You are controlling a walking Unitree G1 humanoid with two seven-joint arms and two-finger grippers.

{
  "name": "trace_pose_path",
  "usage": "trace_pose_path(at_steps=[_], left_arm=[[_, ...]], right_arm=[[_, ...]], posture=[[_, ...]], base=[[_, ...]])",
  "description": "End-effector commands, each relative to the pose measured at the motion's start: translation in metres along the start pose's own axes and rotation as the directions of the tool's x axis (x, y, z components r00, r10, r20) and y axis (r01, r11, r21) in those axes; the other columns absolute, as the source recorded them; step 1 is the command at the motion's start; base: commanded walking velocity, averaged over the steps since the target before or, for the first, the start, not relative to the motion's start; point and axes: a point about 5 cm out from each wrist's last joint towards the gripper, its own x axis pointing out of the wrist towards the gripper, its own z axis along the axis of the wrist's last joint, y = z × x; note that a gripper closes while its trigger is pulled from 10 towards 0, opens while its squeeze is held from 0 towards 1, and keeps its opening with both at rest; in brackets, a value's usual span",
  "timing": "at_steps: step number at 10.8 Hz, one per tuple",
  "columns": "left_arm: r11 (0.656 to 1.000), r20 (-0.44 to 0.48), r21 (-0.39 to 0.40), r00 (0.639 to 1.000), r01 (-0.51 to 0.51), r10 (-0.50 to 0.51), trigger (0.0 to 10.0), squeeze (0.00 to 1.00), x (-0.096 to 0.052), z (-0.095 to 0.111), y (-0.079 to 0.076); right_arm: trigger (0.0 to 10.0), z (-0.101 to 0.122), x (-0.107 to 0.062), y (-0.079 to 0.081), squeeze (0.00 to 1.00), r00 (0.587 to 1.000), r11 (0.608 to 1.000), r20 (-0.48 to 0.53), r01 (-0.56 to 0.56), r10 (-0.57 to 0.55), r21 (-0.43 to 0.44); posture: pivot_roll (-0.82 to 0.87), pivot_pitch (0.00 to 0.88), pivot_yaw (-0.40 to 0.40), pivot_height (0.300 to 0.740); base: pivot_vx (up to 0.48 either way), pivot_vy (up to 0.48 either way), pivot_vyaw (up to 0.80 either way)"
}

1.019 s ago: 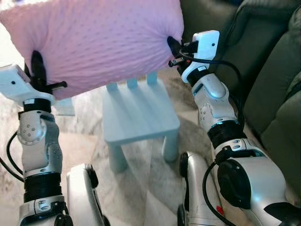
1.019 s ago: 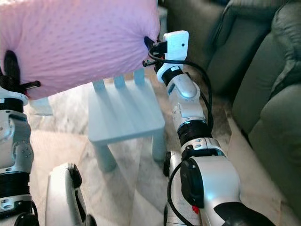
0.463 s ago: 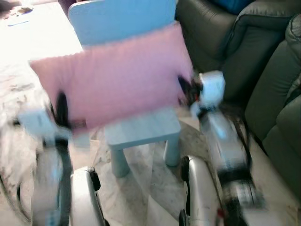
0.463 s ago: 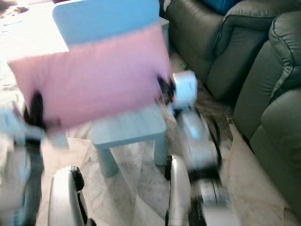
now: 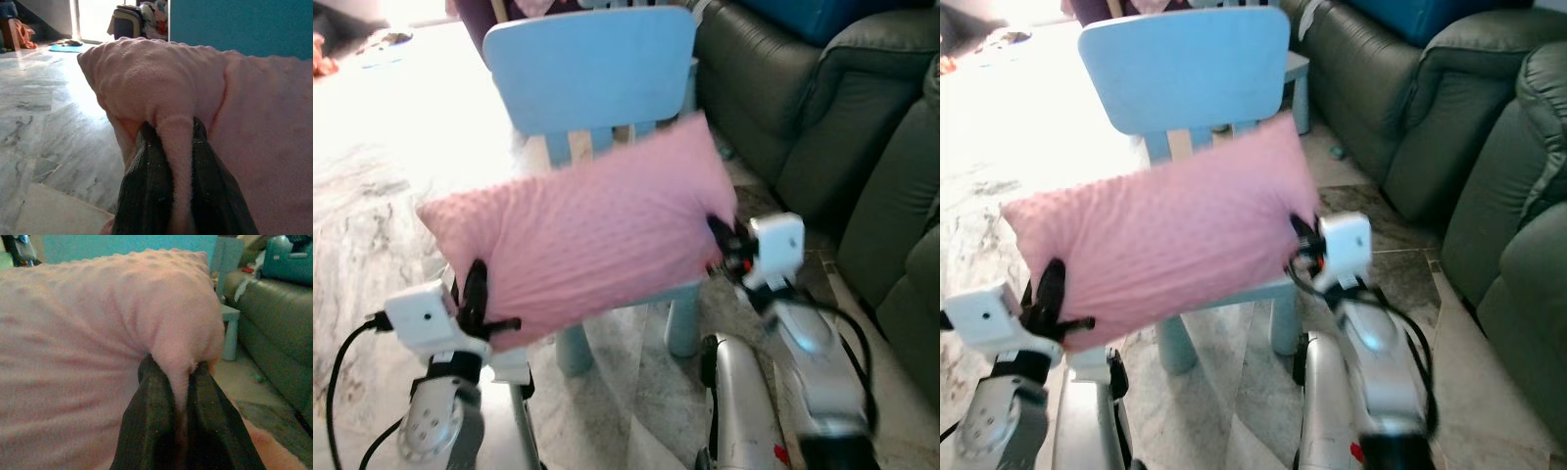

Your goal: Move the pillow to the sofa

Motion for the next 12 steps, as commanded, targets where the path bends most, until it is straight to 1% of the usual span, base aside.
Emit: trace_pose_path(at_steps=[1,2,3,5,6,9,12], left_arm=[[0.998,0.014,0.008,0.998,-0.057,0.057,0.0,0.0,-0.003,0.008,0.014],[0.997,-0.03,0.012,0.997,-0.073,0.073,0.0,0.0,-0.007,0.002,0.019],[0.998,-0.052,0.009,0.997,-0.054,0.054,0.0,0.0,-0.007,-0.001,0.016],[1.0,-0.135,-0.024,0.991,0.009,-0.013,0.0,0.0,-0.009,-0.014,0.011],[0.999,-0.155,-0.042,0.988,0.014,-0.02,0.0,0.0,-0.008,-0.017,0.011],[0.998,-0.163,-0.039,0.985,0.05,-0.055,0.0,0.0,-0.004,-0.016,0.008],[0.998,-0.171,-0.051,0.984,0.046,-0.054,0.0,0.0,-0.003,-0.017,0.007]], right_arm=[[0.0,0.009,-0.001,-0.003,0.0,0.999,1.0,0.022,0.027,-0.027,-0.013],[0.0,0.001,-0.006,0.001,0.0,0.999,0.999,-0.016,0.047,-0.047,0.003],[0.0,-0.002,-0.006,0.003,0.0,0.998,0.998,-0.033,0.059,-0.058,0.03],[0.0,-0.004,-0.003,0.005,0.0,0.996,0.996,-0.052,0.073,-0.07,0.048],[0.0,-0.005,-0.001,0.004,0.0,0.996,0.995,-0.054,0.078,-0.075,0.056],[0.0,-0.002,0.002,0.008,0.0,0.996,0.994,-0.048,0.076,-0.072,0.074],[0.0,-0.001,0.002,0.005,0.0,0.995,0.993,-0.053,0.084,-0.08,0.081]], posture=[[-0.13,0.012,0.063,0.397],[-0.13,0.006,0.065,0.397],[-0.12,0.001,0.064,0.397],[-0.12,0.0,0.07,0.397],[-0.12,0.0,0.071,0.397],[-0.12,0.0,0.079,0.397],[-0.13,0.0,0.076,0.397]], base=[[0.0,0.0,0.0],[0.0,0.0,0.0],[0.0,0.0,0.0],[0.0,0.0,0.0],[0.0,0.0,0.0],[0.0,0.0,0.0],[0.0,0.0,0.0]])
